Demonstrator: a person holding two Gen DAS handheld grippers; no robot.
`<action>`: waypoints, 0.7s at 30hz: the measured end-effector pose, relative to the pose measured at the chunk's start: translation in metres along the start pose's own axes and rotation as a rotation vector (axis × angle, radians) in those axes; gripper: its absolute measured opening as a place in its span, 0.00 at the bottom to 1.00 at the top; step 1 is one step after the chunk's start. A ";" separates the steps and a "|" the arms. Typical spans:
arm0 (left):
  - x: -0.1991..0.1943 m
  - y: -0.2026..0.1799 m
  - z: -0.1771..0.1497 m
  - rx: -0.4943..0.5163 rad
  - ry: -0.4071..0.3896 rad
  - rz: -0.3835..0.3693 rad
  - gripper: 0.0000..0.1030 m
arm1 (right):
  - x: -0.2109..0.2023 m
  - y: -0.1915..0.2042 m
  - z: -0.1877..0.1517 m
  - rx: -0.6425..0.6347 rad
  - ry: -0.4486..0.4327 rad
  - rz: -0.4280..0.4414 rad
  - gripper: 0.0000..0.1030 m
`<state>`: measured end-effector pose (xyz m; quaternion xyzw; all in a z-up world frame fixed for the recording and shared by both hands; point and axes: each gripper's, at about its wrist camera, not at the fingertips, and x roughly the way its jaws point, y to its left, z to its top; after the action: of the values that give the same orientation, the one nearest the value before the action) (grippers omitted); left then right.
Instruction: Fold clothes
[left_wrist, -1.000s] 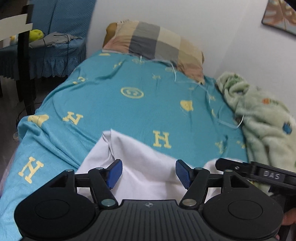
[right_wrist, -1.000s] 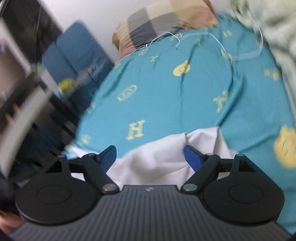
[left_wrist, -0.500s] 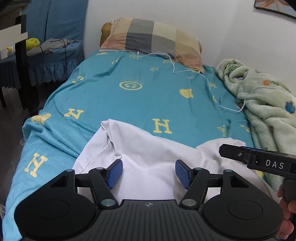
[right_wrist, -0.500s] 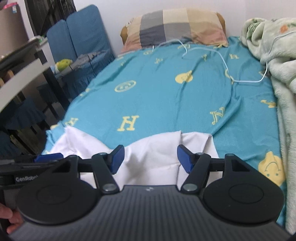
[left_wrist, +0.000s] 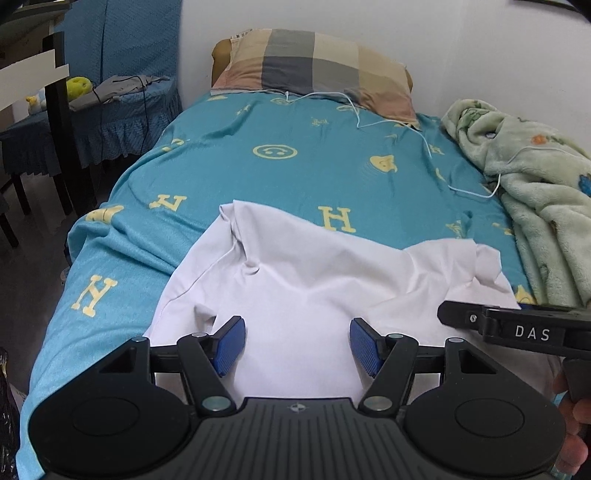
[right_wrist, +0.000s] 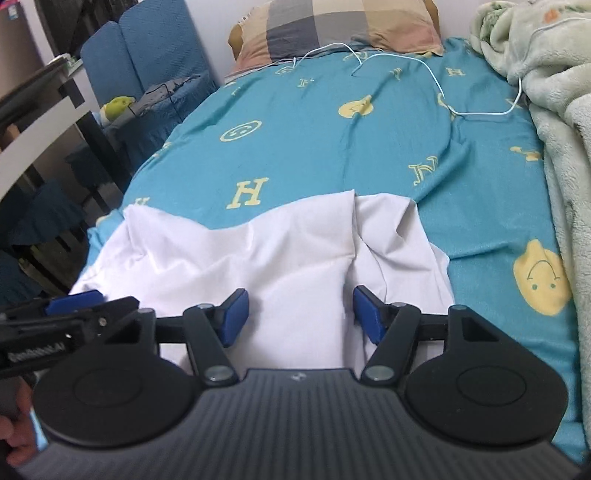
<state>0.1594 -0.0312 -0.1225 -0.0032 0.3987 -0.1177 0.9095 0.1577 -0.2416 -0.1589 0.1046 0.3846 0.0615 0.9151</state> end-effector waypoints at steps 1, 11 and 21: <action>-0.003 -0.001 -0.001 0.007 -0.003 0.003 0.63 | -0.002 0.002 0.000 -0.006 -0.004 -0.001 0.64; -0.064 -0.006 -0.020 0.002 -0.043 0.004 0.64 | -0.083 0.004 -0.003 0.026 -0.076 0.054 0.65; -0.052 0.001 -0.034 -0.032 0.024 0.041 0.65 | -0.058 0.001 -0.017 -0.032 -0.003 0.032 0.64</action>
<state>0.1011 -0.0162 -0.1080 -0.0081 0.4116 -0.0927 0.9066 0.1050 -0.2498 -0.1301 0.0960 0.3806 0.0822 0.9161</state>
